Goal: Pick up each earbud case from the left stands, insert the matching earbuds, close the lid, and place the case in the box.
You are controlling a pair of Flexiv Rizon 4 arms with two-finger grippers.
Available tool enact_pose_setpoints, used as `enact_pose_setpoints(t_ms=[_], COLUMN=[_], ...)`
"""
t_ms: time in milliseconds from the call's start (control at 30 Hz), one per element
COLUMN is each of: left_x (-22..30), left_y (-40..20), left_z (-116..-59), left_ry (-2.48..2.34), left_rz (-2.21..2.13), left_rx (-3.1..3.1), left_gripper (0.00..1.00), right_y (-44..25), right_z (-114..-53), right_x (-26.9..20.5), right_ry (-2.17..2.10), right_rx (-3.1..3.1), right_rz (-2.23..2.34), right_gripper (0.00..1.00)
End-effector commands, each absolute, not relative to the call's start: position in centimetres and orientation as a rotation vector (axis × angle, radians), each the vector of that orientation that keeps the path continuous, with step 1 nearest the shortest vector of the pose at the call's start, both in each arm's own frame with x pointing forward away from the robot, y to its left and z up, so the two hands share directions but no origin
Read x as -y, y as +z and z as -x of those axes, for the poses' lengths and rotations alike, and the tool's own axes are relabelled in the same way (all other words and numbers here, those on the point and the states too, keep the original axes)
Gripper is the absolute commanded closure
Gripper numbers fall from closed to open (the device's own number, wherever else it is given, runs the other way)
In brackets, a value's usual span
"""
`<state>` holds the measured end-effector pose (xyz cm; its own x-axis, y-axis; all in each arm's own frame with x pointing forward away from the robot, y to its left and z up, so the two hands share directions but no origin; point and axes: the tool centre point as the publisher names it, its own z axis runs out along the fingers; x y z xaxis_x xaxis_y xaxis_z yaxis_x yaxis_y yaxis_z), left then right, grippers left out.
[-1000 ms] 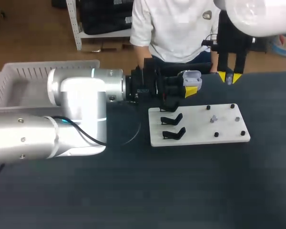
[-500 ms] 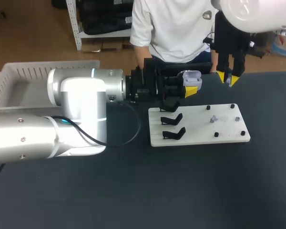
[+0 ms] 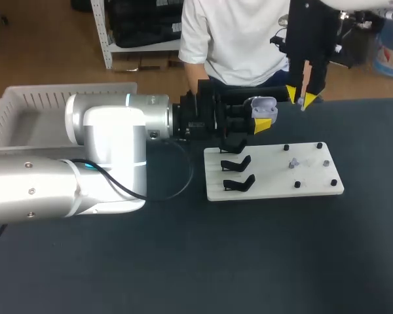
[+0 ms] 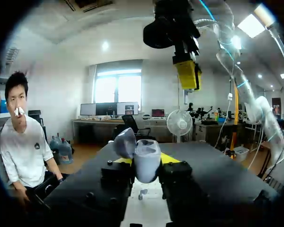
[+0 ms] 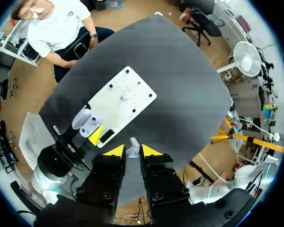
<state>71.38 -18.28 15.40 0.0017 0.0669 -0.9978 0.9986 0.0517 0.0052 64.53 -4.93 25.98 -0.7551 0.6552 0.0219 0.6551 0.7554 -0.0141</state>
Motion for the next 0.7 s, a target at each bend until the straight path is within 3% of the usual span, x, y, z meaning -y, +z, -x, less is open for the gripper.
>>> enact_pose_setpoints(t_ms=[33, 700], left_x=[18.3, 18.3], left_y=[15.3, 15.3], left_z=[-71.4, -71.4], left_ry=[-1.135, -1.135], left_rz=[-1.218, -1.218], left_rx=[-1.276, -1.276], left_gripper=[1.0, 1.0], right_y=[27.8, 24.7], right_z=[-65.2, -69.0], right_x=[4.1, 0.9], right_ry=[0.019, 0.113], right_rx=[2.914, 2.975], right_rz=[1.091, 1.011], right_gripper=[1.0, 1.0])
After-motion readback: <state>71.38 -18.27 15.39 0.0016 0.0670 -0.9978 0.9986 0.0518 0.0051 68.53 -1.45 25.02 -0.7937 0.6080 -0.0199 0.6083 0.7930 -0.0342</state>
